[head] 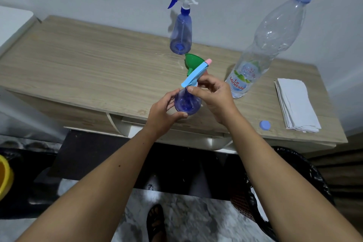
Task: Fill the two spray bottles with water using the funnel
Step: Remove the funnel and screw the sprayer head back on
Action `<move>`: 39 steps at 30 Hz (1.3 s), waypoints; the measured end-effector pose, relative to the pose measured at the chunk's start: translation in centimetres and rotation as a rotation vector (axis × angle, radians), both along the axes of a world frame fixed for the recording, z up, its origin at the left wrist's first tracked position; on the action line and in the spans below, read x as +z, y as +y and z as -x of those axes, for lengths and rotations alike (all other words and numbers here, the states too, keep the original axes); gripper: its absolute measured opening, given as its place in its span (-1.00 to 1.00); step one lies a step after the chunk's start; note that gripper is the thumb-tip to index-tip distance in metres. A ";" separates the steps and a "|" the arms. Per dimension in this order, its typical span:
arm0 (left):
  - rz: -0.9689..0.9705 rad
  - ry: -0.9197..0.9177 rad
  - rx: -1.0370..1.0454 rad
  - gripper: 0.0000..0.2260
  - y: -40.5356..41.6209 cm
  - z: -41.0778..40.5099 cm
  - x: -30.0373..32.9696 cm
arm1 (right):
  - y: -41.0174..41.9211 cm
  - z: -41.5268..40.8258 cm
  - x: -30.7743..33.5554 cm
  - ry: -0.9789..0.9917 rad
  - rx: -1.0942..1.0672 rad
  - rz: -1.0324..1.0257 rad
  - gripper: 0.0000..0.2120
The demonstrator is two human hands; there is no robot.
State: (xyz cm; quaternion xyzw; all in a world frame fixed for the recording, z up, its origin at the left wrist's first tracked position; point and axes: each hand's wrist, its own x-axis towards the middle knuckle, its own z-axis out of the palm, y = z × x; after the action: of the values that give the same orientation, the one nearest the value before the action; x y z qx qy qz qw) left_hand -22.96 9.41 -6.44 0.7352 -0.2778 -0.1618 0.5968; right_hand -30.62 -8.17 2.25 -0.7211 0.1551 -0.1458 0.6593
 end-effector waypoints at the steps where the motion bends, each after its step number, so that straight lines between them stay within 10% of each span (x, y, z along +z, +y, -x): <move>1: -0.002 -0.003 -0.001 -0.24 0.0 0.0 0.0 | 0.1 0.0 0.0 0.001 -0.013 0.000 -0.77; 39: -0.024 -0.045 0.048 -0.23 -0.2 0.1 -0.7 | 2.6 0.0 -0.3 -0.059 -0.182 -0.245 -0.67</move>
State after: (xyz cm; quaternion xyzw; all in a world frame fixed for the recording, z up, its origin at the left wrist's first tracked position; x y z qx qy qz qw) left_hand -23.03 9.16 -7.17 0.7521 -0.2715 -0.1343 0.5853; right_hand -30.61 -5.57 2.00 -0.6136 0.2171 -0.2061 0.7306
